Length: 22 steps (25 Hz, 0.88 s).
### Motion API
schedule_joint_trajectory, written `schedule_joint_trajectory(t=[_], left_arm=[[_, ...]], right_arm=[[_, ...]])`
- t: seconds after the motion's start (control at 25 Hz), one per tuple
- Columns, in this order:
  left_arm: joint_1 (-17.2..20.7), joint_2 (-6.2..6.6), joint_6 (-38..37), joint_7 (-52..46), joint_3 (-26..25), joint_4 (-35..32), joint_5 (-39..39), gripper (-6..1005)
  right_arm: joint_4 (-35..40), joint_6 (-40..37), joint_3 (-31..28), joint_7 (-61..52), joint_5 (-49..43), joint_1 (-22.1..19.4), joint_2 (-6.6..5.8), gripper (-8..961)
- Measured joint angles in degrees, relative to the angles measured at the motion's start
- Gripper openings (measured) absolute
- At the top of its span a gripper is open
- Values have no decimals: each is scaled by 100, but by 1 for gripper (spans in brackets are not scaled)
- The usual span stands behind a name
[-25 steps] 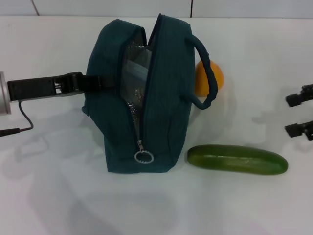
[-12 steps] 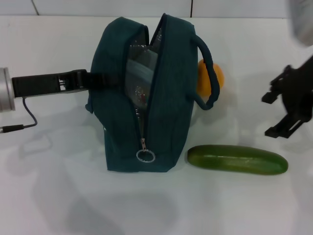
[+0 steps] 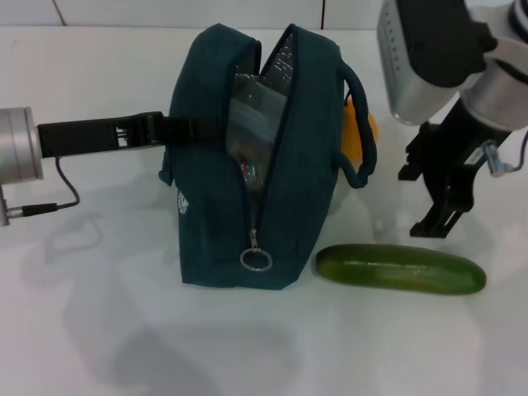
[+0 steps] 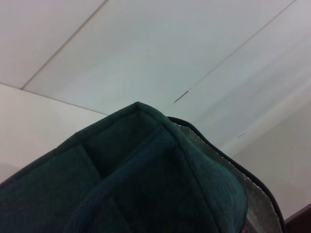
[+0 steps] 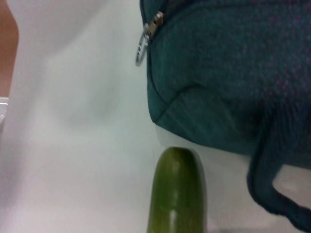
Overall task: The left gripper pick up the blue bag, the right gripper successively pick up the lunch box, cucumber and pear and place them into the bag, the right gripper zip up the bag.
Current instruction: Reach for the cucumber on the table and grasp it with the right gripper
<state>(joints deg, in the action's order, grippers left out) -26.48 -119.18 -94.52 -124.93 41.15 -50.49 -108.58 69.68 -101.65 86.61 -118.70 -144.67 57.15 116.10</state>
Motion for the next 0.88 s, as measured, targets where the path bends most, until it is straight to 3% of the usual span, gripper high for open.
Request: schedule_joint_trajectory(t=[0.88], left_arm=[[-51, 1, 4, 39, -28, 49, 11, 41]], right_arm=[[-1139, 846, 1048, -161, 953, 139, 9, 795]])
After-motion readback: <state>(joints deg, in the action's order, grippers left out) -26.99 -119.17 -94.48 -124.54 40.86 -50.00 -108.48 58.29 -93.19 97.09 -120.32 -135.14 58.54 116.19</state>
